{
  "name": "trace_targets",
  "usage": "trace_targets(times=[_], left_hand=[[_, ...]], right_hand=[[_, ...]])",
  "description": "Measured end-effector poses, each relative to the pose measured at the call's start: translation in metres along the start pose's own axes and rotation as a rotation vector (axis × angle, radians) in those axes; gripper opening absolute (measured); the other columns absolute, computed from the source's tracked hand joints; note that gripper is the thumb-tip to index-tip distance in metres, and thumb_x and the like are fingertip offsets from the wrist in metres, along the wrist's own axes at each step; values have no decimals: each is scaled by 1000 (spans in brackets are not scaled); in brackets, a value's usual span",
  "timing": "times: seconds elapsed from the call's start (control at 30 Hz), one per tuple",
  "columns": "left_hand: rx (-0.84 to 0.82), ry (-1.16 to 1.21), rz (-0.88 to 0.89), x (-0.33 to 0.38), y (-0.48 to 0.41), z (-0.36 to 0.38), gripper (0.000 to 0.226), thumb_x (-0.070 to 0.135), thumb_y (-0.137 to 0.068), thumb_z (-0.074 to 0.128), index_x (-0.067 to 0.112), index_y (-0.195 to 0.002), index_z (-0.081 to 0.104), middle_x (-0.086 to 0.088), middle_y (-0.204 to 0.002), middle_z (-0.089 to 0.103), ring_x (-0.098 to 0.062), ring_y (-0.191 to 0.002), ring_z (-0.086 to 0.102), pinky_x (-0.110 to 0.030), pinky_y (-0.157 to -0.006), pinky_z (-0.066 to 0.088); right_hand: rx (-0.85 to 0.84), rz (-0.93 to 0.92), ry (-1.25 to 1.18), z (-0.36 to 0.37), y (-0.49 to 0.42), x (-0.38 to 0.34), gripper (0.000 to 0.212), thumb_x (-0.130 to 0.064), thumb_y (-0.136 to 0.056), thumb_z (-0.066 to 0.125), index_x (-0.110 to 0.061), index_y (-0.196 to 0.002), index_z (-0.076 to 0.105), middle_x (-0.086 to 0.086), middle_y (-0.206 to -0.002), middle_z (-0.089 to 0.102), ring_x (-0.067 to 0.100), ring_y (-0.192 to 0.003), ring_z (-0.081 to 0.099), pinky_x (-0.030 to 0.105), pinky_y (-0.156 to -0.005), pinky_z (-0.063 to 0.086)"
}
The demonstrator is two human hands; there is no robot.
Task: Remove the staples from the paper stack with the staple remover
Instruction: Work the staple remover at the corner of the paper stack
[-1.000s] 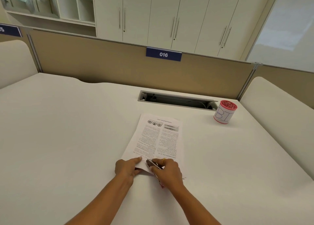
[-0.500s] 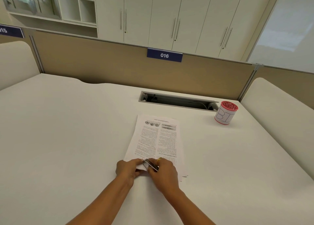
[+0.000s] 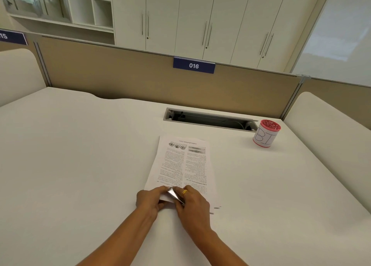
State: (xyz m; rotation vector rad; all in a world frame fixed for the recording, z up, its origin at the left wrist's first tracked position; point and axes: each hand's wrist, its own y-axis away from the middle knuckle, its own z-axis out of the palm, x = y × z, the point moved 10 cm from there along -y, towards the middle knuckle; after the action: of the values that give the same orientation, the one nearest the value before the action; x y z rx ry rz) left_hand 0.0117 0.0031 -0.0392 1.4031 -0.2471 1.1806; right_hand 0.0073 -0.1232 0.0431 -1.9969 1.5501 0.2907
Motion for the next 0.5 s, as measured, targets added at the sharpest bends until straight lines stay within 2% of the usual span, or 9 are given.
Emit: trace_targets(times=[0.1,0.23,0.37,0.43,0.5], left_hand=[[0,-6,-1,0,1,1,42,-9,-64,74,-11,-104,62,-24,-104,66,-41,-86,65,-42,-62,59],[9,-5,-9,0,0,0,43,-10,-64,73,-13,-105,61,-28,-105,65,-44,-92,64,-52,-79,56],[13,-8,-11,-1,-2,-1,44,-10,-64,72,-14,-106,60,-29,-106,64,-44,-95,64,-55,-81,54],[24,-11,-12,-2,-4,-2,41,-9,-64,72,-14,-103,60,-29,-105,65,-43,-94,64,-53,-82,55],[33,-16,-7,-1,-5,-3,39,-8,-65,73,-12,-102,61,-28,-105,65,-41,-93,65,-49,-82,55]], right_hand=[[35,-39,8,-3,0,-3,31,-23,-89,57,-29,-119,61,-1,-89,62,16,-86,57,22,-68,38],[72,-74,49,-6,2,-6,30,-15,-78,69,-25,-107,69,-2,-76,64,17,-73,61,20,-60,42],[117,-87,85,-9,3,-6,33,-15,-67,79,-25,-98,73,-6,-66,62,13,-62,62,17,-52,46],[107,-84,62,-10,3,-5,31,-16,-74,74,-26,-103,71,-4,-72,63,15,-68,62,19,-57,45],[43,-32,3,-6,1,2,31,-22,-83,64,-29,-113,65,-4,-85,64,14,-83,60,18,-67,41]])
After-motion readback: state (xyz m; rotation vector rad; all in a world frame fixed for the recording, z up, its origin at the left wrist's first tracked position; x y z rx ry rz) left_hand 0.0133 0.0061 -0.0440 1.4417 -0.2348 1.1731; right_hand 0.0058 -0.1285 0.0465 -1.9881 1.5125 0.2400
